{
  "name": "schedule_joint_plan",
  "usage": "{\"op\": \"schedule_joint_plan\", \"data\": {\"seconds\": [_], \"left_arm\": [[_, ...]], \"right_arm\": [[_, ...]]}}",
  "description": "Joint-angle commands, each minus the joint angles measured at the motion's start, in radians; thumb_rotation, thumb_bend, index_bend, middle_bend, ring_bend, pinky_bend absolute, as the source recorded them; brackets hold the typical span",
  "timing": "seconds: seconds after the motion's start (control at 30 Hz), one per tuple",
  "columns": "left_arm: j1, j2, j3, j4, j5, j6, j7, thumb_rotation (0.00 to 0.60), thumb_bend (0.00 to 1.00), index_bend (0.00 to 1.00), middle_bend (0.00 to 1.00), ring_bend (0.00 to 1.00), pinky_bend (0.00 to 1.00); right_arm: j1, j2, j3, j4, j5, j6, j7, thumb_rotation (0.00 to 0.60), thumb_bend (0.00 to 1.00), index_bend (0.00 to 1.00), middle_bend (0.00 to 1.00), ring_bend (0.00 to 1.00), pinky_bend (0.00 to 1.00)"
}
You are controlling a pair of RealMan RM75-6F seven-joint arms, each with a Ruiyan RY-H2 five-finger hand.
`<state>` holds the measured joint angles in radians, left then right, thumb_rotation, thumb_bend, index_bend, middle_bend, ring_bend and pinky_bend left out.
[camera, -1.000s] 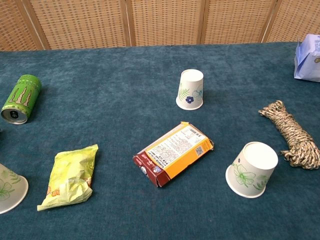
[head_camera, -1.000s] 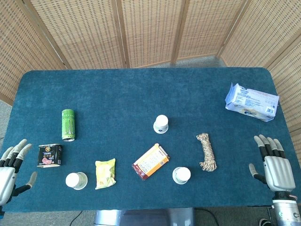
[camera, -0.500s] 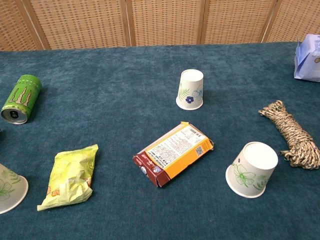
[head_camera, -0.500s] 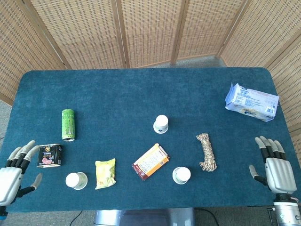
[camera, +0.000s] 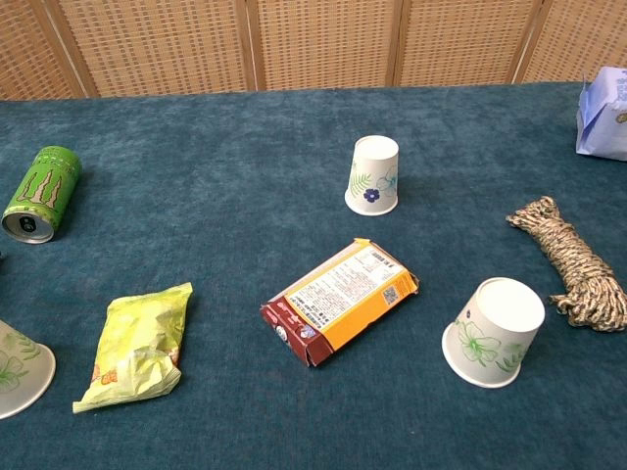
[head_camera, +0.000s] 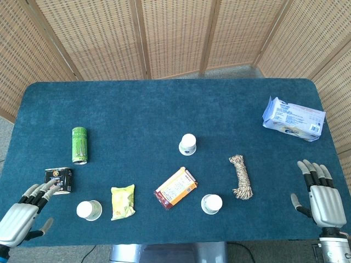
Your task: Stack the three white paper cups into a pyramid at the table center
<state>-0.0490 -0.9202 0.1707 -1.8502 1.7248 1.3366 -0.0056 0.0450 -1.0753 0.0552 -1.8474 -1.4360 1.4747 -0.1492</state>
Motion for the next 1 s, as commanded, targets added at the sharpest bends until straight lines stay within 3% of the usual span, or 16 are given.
{"op": "schedule_joint_plan", "data": {"seconds": [0.03,0.43,0.83,1.0], "left_arm": [[-0.013,-0.018,0.004,-0.009,-0.018,-0.035,0.041,0.600,0.47,0.00,0.00,0.00,0.00],[-0.058,-0.104,-0.023,-0.055,-0.128,-0.152,0.232,0.600,0.46,0.00,0.00,0.00,0.07],[-0.089,-0.199,-0.034,0.008,-0.149,-0.185,0.205,0.600,0.46,0.00,0.00,0.00,0.17],[-0.109,-0.225,-0.029,0.022,-0.162,-0.224,0.205,0.600,0.46,0.06,0.00,0.10,0.29]], "right_arm": [[0.000,-0.001,-0.001,0.001,0.002,-0.004,0.001,0.600,0.41,0.00,0.00,0.00,0.00],[-0.006,0.001,-0.001,0.010,0.018,-0.006,0.008,0.600,0.41,0.00,0.00,0.00,0.00],[-0.010,0.003,-0.001,0.010,0.031,-0.009,0.001,0.600,0.41,0.00,0.00,0.00,0.00],[-0.014,0.004,-0.002,0.010,0.035,-0.007,0.001,0.600,0.41,0.00,0.00,0.00,0.00]]}}
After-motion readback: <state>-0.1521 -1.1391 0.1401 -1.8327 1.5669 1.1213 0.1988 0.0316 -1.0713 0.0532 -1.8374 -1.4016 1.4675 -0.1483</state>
